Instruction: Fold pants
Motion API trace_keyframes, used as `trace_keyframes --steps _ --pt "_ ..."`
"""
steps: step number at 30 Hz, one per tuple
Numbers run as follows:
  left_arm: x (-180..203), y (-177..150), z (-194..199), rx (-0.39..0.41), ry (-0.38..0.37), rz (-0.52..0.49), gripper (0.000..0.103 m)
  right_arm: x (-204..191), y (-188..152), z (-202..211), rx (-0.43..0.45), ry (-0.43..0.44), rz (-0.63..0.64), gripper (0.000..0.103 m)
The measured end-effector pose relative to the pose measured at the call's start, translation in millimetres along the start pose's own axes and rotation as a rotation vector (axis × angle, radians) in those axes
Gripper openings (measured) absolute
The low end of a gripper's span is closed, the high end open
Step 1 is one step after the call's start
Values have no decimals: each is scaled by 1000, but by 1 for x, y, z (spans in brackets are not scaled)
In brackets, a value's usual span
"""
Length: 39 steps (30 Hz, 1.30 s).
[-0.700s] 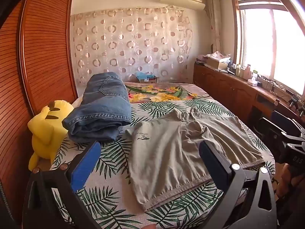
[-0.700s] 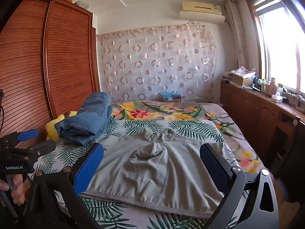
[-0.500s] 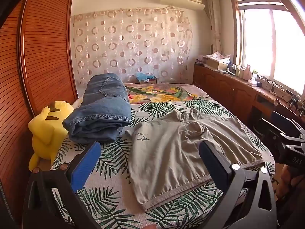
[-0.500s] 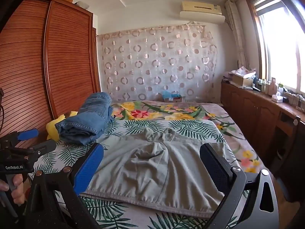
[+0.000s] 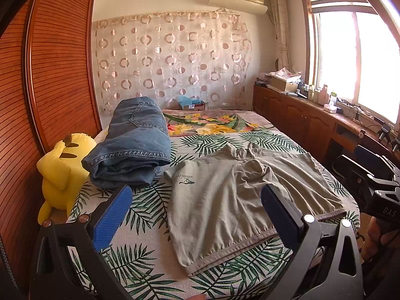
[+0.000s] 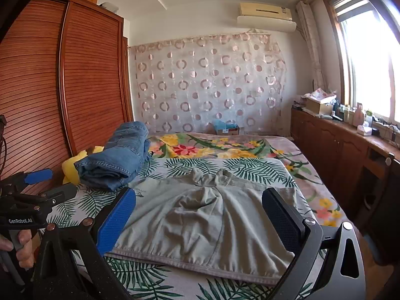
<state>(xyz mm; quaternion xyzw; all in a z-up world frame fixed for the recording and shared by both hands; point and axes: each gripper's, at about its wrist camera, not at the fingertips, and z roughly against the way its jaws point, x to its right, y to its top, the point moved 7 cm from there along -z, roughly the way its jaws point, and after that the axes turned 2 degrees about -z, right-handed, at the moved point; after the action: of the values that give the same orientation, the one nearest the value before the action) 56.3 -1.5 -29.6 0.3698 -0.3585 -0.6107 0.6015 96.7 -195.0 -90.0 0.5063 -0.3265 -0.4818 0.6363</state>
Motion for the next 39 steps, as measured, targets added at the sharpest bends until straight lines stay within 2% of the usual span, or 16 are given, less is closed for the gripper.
trace_keyframes --steps 39 --pt "1 3 5 2 0 -2 103 -1 -1 0 5 -1 -3 101"
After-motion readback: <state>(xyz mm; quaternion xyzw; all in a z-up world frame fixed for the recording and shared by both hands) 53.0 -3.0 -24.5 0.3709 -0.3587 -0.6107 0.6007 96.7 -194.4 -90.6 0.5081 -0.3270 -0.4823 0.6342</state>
